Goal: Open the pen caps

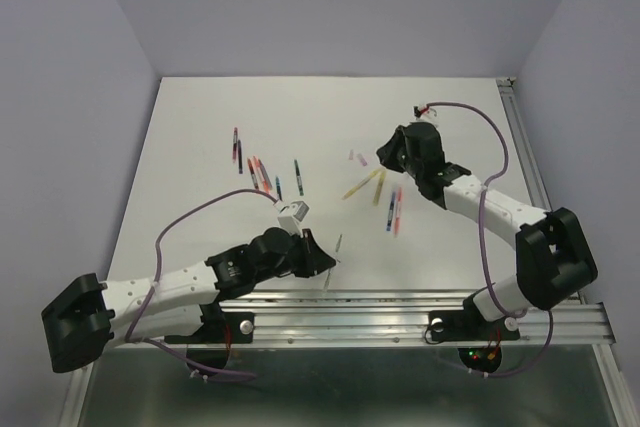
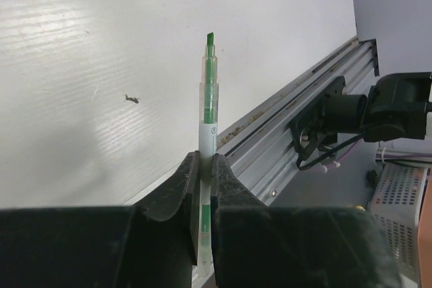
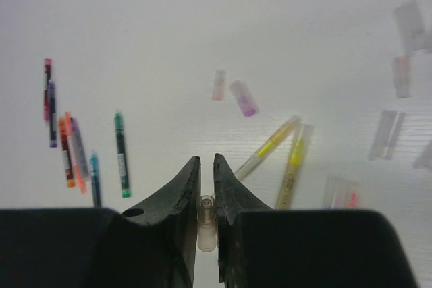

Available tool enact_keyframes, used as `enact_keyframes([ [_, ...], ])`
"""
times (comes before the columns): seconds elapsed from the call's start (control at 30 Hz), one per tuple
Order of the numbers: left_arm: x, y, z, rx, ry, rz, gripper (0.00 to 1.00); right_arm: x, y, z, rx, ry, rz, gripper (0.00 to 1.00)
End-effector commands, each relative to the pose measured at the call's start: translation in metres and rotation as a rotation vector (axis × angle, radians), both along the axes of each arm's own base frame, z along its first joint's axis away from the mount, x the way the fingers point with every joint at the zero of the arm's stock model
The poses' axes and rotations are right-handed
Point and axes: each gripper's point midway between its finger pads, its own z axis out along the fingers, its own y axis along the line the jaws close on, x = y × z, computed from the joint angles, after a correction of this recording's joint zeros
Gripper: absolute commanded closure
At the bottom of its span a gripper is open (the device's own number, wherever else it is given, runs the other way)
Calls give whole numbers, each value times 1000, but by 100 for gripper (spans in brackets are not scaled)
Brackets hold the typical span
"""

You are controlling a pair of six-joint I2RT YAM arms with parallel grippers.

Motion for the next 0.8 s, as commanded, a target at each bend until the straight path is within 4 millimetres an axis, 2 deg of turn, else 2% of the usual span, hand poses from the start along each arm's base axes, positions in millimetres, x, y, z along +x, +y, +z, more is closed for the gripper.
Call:
enact_keyframes([
  [0.0, 21, -5, 25, -26, -47, 90, 100, 24, -43, -14, -136, 8, -147, 99],
  [0.13, 34, -4, 24, 31, -61, 145, 100, 38, -78, -41, -177, 75, -213, 97],
  [0.23, 39, -5, 30, 35, -81, 158, 100, 39, -87, -55, -207, 98, -228, 93],
  [0.43, 43, -5, 30, 51, -91, 168, 100, 40, -103, -80, -254, 154, -255, 90],
  [0.53, 44, -5, 29, 53, -88, 170, 100, 42, -112, -85, -281, 159, -286, 89],
  [0.77, 44, -4, 26, 65, -88, 171, 100, 46, -114, -96, -299, 186, -284, 85],
])
